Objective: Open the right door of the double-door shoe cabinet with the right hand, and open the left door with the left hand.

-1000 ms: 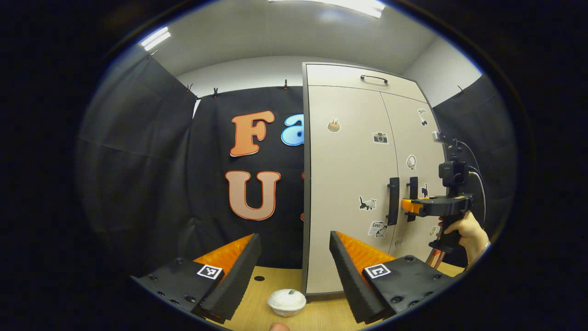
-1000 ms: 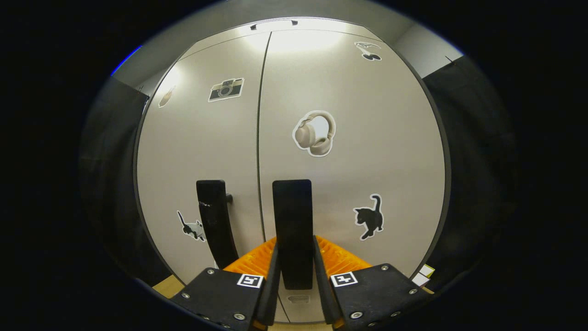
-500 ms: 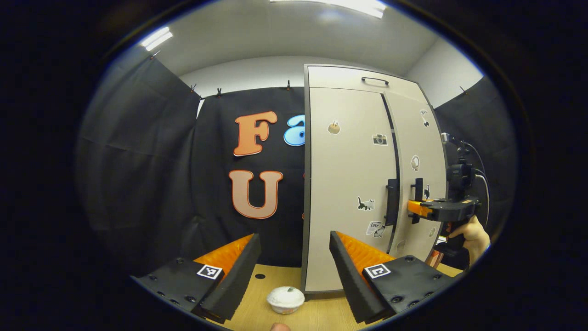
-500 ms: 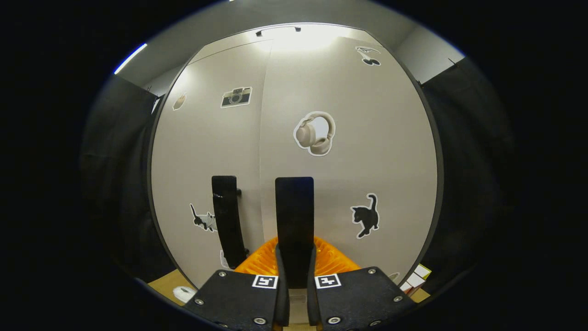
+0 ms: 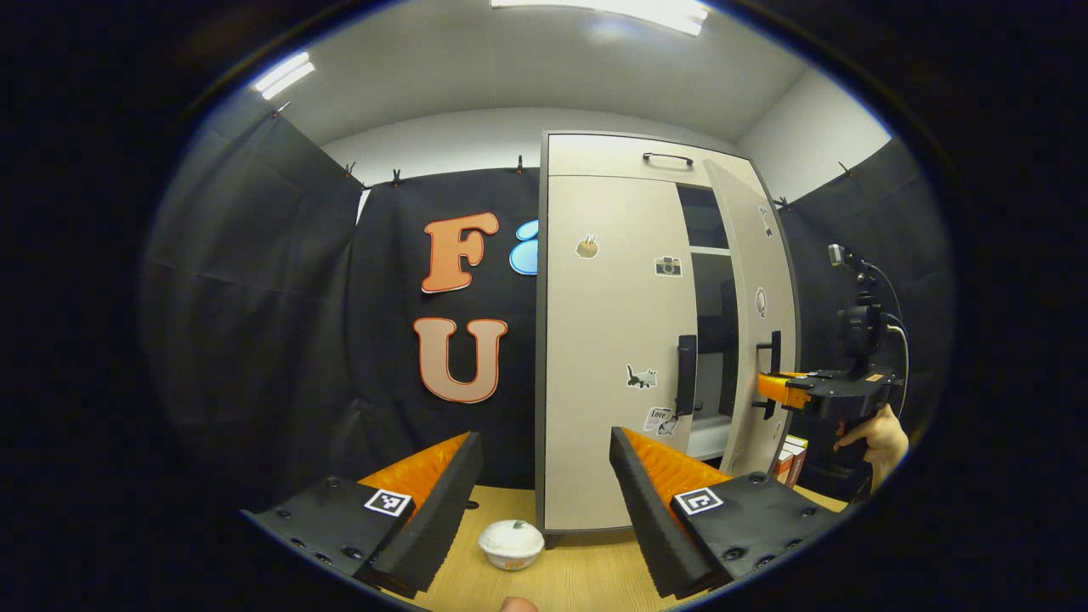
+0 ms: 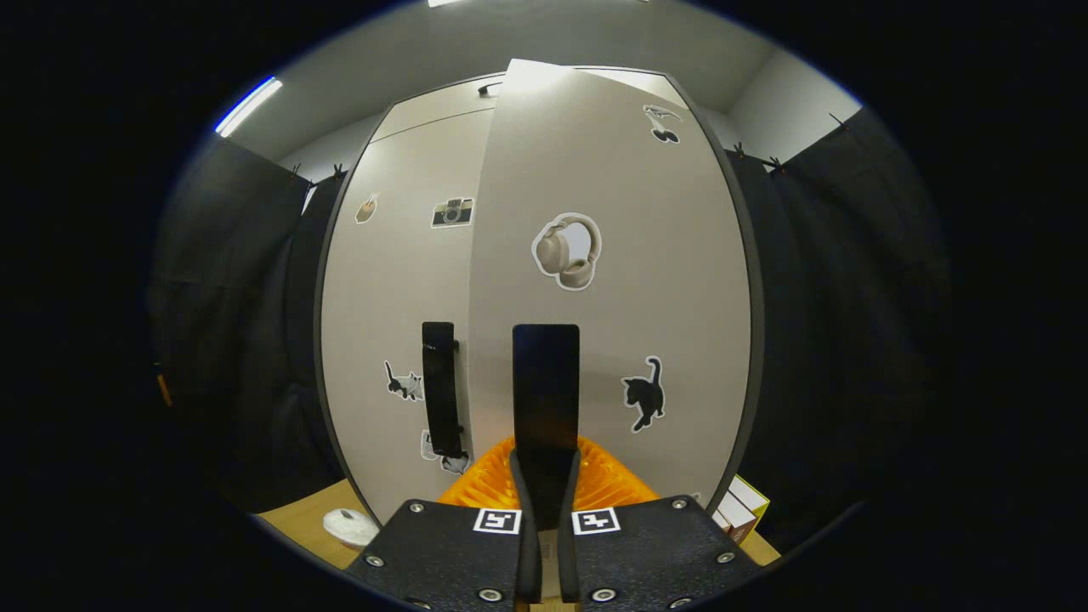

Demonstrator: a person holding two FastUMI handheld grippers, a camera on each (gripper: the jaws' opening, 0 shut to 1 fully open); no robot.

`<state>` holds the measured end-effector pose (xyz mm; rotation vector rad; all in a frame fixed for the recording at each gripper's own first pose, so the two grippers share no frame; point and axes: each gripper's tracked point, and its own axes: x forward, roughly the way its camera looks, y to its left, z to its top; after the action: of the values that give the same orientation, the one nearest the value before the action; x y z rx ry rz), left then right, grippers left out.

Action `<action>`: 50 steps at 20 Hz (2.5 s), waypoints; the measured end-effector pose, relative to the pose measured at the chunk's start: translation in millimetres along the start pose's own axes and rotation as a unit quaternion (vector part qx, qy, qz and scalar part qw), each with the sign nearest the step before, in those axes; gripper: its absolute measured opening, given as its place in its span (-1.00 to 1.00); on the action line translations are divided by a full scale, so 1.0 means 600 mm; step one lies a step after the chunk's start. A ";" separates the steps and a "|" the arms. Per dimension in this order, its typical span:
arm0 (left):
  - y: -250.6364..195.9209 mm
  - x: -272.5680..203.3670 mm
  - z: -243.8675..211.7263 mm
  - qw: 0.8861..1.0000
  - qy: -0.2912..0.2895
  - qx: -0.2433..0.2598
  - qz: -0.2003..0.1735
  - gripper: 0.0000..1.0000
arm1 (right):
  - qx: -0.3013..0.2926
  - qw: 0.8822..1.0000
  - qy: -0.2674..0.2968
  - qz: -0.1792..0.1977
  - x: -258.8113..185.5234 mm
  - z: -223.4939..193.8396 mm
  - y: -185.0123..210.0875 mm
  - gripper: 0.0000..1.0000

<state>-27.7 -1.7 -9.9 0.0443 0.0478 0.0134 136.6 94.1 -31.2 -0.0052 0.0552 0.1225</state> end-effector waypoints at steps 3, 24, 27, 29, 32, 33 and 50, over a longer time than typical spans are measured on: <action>-0.018 -0.019 0.003 1.000 0.001 -0.003 -0.004 0.90 | -0.010 1.000 0.001 -0.002 -0.029 0.003 -0.018 -0.85; -0.106 -0.008 -0.006 0.999 0.005 -0.004 -0.032 0.93 | 0.010 0.998 -0.001 -0.055 -0.161 0.017 -0.170 -0.88; -0.111 0.001 -0.008 0.999 0.004 0.001 -0.033 0.92 | 0.020 0.996 -0.006 -0.083 -0.178 0.019 -0.206 -0.89; -0.121 0.006 -0.012 0.999 0.005 0.006 -0.037 0.93 | 0.014 0.995 -0.008 -0.102 -0.182 0.017 -0.228 -0.89; -0.137 0.014 -0.013 0.999 0.005 0.007 -0.043 0.92 | -0.002 0.992 -0.007 -0.127 -0.195 0.021 -0.259 -0.96; -0.144 0.016 -0.013 0.999 0.004 0.004 -0.047 0.92 | -0.001 0.991 -0.008 -0.131 -0.199 0.022 -0.268 -0.96; -0.288 0.163 -0.026 0.998 -0.002 -0.011 -0.065 0.92 | 0.000 0.984 -0.042 -0.171 -0.299 0.025 -0.355 0.85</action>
<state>71.6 -172.2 -38.0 0.0194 0.0462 -0.1172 -14.2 -139.2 -5.7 -0.0099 -0.0297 -0.2216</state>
